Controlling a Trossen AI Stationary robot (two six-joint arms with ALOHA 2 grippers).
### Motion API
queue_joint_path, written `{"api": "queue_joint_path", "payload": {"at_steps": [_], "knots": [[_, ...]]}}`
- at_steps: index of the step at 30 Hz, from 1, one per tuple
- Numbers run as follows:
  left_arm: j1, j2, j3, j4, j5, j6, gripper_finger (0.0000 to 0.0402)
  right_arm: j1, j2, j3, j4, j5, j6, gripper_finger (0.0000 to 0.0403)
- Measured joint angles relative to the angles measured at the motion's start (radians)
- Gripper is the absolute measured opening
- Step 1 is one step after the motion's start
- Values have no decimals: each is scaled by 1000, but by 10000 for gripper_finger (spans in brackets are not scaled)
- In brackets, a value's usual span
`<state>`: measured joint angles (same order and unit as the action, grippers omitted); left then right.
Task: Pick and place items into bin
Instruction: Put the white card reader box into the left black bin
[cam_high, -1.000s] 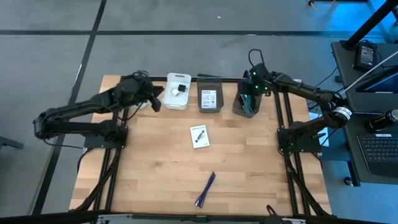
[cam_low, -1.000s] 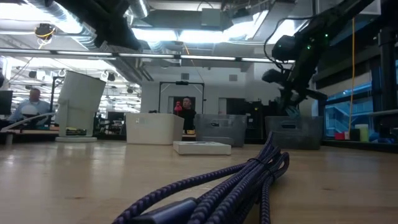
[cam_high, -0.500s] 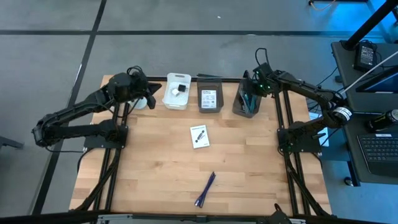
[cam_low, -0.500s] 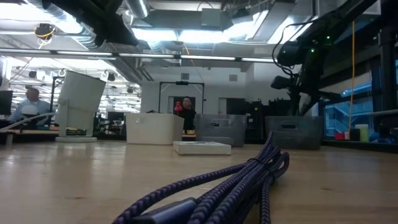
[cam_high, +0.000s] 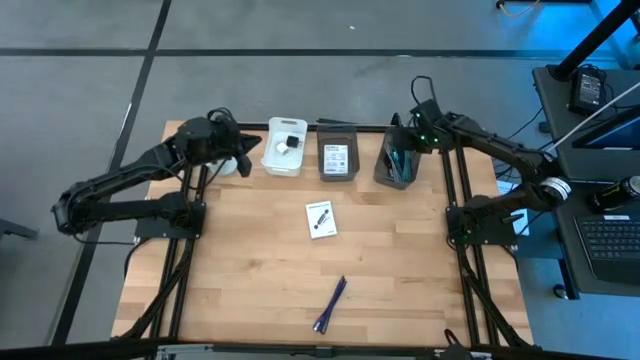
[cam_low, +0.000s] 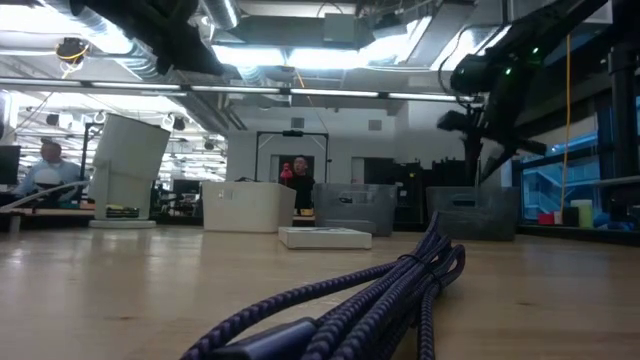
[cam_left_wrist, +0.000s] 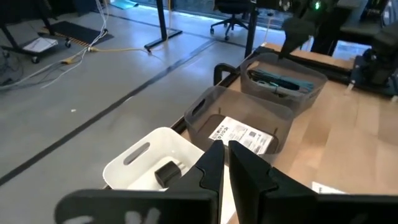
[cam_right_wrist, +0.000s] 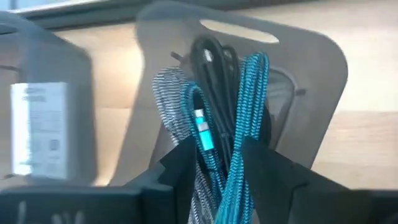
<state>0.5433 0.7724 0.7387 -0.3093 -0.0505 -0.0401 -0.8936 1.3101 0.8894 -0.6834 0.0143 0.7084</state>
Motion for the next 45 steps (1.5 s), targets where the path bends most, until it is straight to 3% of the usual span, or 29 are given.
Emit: {"api": "queue_joint_path", "payload": {"at_steps": [6,13,19,23,28,31,40,45], "knots": [[-26,28,0,30,-26,60,17,1,-164,0,-1,-43,-87,116],[-168,163,8,188,-36,-88,12,77,-360,1,-46,-220,-191,65],[-346,393,105,169,-255,-211,2,229,-458,1,-63,-228,-276,6],[-427,522,198,173,-330,-268,1,357,-487,-101,45,-230,-280,11],[-489,636,277,174,-377,-316,2,502,-491,-354,442,-255,-109,3],[-513,677,293,173,-372,-358,1,550,-486,-433,615,-244,-62,4],[-530,760,294,163,-341,-796,1,626,-472,-440,646,-243,-117,6],[-523,772,294,156,-340,-856,5,694,-391,-440,716,-240,-172,9]]}}
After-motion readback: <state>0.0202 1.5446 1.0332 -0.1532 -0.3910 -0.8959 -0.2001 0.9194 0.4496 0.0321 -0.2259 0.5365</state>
